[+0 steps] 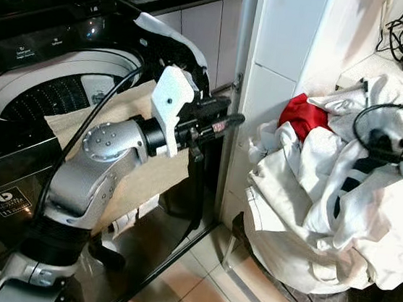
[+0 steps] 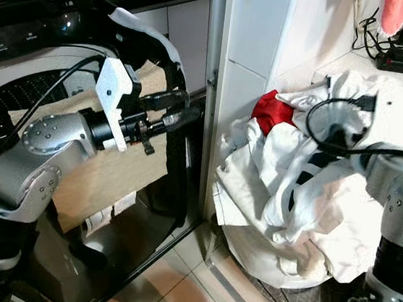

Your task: Clothes washing

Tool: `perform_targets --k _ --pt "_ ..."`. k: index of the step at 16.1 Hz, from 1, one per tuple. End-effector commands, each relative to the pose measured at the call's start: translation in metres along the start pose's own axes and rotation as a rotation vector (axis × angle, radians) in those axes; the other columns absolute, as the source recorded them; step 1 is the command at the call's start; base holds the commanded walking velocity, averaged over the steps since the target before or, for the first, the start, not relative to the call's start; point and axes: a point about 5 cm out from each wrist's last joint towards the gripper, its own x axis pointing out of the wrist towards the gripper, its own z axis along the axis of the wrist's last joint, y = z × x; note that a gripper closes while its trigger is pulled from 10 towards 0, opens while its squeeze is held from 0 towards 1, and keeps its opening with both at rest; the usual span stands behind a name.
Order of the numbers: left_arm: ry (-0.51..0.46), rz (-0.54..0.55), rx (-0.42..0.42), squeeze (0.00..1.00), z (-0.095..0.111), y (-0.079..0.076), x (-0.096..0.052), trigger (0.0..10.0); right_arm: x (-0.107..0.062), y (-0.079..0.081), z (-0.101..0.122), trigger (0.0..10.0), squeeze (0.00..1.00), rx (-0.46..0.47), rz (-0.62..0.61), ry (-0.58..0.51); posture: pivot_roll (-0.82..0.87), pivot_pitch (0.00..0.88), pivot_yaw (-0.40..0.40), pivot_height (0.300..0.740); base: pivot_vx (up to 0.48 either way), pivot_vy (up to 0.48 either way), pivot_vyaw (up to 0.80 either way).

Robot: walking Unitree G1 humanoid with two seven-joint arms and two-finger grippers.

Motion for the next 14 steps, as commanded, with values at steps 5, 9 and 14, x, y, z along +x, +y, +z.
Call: perform_targets --k 5,9,14 --pt "0.021 -0.165 -0.055 0.00 0.001 -0.020 -0.009 10.0 0.001 -0.003 -0.009 0.0 0.00 0.030 0.035 0.057 -0.08 0.000 0.075 0.740 0.000 0.000 0.00" --pt "0.025 -0.167 -0.060 0.00 0.000 -0.023 -0.008 10.0 0.000 -0.003 -0.009 0.0 0.00 0.034 0.039 0.051 -0.09 0.000 0.077 0.740 0.000 0.000 0.00" --pt "0.037 -0.168 -0.054 0.00 -0.002 -0.024 -0.009 10.0 -0.002 -0.004 -0.003 0.0 0.00 0.036 0.050 0.024 -0.09 0.000 0.074 0.740 0.000 0.000 0.00"
